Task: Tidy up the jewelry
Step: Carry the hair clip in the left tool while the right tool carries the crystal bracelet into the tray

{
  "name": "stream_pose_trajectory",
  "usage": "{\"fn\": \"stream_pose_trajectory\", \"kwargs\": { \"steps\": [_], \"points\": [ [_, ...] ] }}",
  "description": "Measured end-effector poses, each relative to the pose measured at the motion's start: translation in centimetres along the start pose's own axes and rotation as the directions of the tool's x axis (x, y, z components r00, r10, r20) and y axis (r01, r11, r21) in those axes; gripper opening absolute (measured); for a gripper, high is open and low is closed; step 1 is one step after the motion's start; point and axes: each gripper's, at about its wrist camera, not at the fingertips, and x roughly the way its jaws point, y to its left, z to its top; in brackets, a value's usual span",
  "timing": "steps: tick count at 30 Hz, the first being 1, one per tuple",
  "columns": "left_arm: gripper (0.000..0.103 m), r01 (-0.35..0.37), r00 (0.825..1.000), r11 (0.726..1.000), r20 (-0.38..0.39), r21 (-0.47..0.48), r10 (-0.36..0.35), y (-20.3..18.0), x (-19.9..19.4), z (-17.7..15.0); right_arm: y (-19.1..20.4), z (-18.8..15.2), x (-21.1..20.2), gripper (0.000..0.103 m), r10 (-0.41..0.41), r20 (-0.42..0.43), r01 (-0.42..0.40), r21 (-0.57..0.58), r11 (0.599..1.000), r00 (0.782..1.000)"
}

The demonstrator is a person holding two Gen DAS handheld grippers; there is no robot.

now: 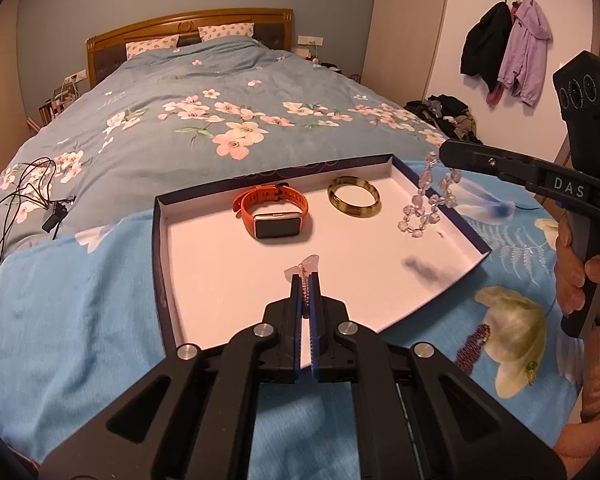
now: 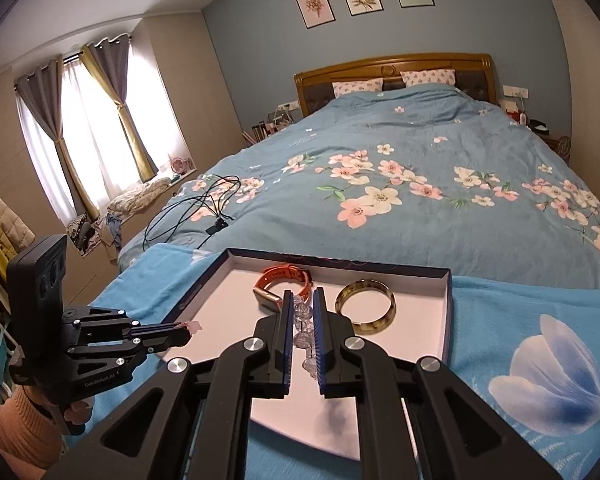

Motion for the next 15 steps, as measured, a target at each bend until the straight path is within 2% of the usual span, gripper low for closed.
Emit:
{"fn": "stream_pose_trajectory", "kwargs": {
  "steps": [15],
  "points": [
    [0.003,-0.013,0.998,0.999,-0.063,-0.033,0.011,1.3,4.5,1.4,-1.1,0.2,3.7,0.008,-0.029,-0.055,0.029,0.002,1.0,0.998]
  ]
}}
